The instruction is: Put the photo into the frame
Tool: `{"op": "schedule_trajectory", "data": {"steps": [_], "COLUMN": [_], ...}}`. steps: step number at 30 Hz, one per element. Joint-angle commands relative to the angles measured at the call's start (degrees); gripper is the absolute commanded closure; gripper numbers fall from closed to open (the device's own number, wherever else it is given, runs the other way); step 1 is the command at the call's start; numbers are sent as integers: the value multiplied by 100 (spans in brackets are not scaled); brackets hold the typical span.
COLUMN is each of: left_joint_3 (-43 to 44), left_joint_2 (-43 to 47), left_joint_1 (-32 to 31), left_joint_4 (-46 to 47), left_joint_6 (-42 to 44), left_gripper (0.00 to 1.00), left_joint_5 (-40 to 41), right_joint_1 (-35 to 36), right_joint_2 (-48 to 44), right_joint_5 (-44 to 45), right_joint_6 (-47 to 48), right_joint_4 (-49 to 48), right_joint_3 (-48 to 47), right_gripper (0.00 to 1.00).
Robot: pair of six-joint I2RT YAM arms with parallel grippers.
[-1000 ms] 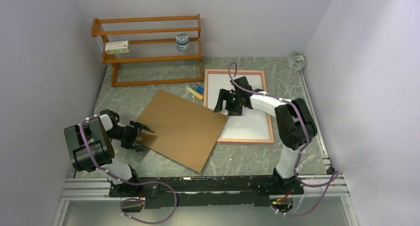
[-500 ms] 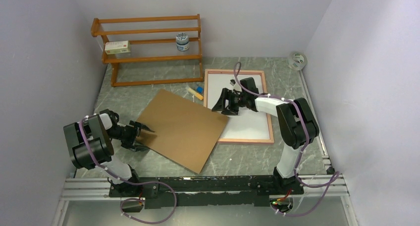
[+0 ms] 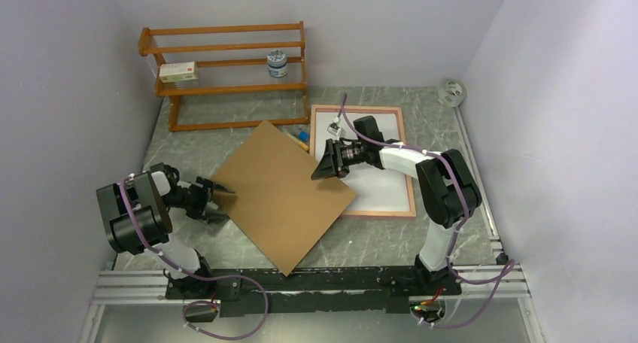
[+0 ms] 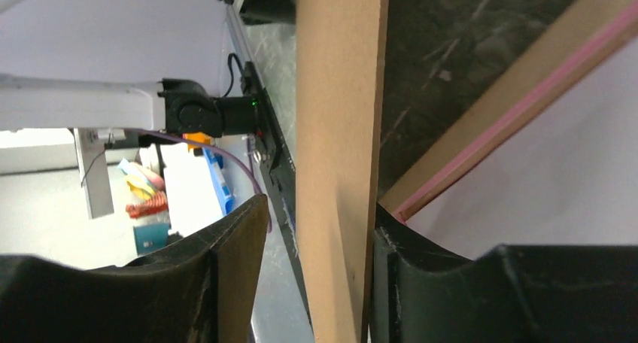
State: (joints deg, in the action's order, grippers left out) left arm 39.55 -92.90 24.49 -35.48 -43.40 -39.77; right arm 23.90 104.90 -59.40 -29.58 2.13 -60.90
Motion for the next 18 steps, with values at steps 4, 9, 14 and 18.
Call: {"op": "schedule_trajectory", "data": {"steps": [4,9,14,18], "left_joint_3": [-35,-59,-103,-140], "left_joint_2": [-5,46,44,36], "left_joint_1": [-35,-36,-31,-39], "left_joint_4": [1360,1474,1608,1658], "left_joint_6": [122,116,155,170], "left_gripper": [19,19,19,19], "left_joint_5": [305,247,132,92], "right_joint_1": [200,312,372,427], "right_joint_2": [-135,-137,-126,-16], "right_joint_5": [-198,207,771,1064], "right_joint_6": [-22,-180,-558,-773], "right_joint_4": [-300,-715,-1484,-1870], "right_joint_3": [-306,-322,-199,-306], "right_gripper": [59,56,37,38]}}
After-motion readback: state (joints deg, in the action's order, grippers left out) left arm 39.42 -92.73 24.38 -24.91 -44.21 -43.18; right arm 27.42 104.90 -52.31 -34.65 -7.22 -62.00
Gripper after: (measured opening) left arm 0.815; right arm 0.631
